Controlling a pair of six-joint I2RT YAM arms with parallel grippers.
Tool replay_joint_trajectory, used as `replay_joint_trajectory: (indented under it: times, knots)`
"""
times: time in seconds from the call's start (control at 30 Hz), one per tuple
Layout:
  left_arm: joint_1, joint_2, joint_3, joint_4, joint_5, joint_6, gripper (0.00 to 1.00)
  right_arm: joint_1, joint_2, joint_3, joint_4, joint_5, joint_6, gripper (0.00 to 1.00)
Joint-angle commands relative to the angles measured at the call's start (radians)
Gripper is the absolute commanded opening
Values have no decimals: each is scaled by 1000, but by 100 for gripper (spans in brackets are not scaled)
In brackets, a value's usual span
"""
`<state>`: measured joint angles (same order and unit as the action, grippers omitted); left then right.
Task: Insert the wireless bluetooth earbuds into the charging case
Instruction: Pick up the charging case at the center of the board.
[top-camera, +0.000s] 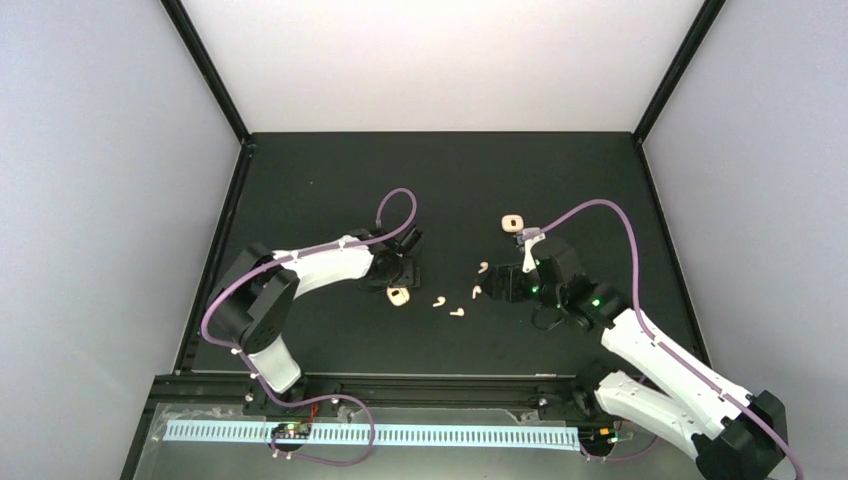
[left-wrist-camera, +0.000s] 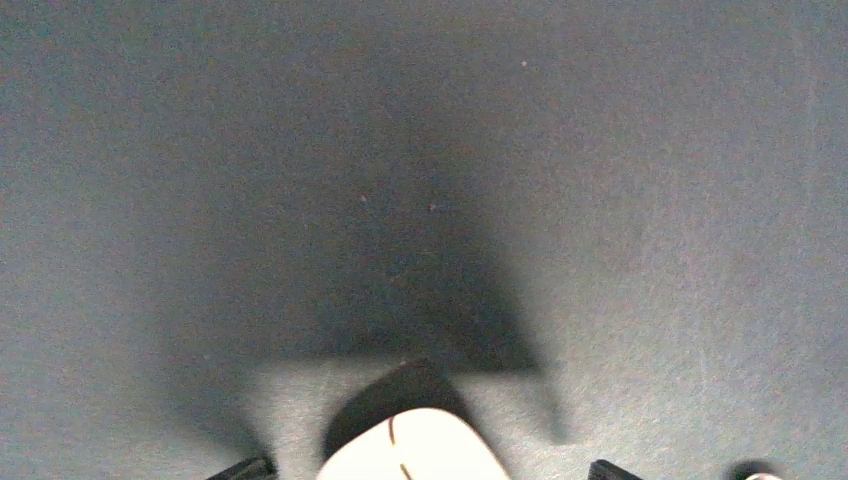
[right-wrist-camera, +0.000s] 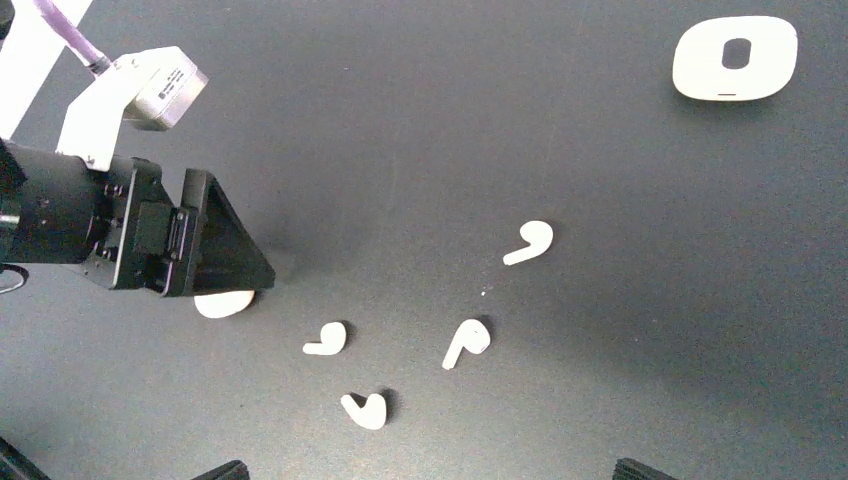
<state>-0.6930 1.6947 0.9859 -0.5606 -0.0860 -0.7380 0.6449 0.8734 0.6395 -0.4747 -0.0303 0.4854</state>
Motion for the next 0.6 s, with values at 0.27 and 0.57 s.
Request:
replay_joint_trajectory:
  times: [0.27,0.57]
  knots:
    - [-18,-248,27,-121,76,522,99,7,-46,-18,-16,-52,-30,95]
    - [-17,-98,108,-256,101,626,99,7,-77,14,-47,-68,-51,96]
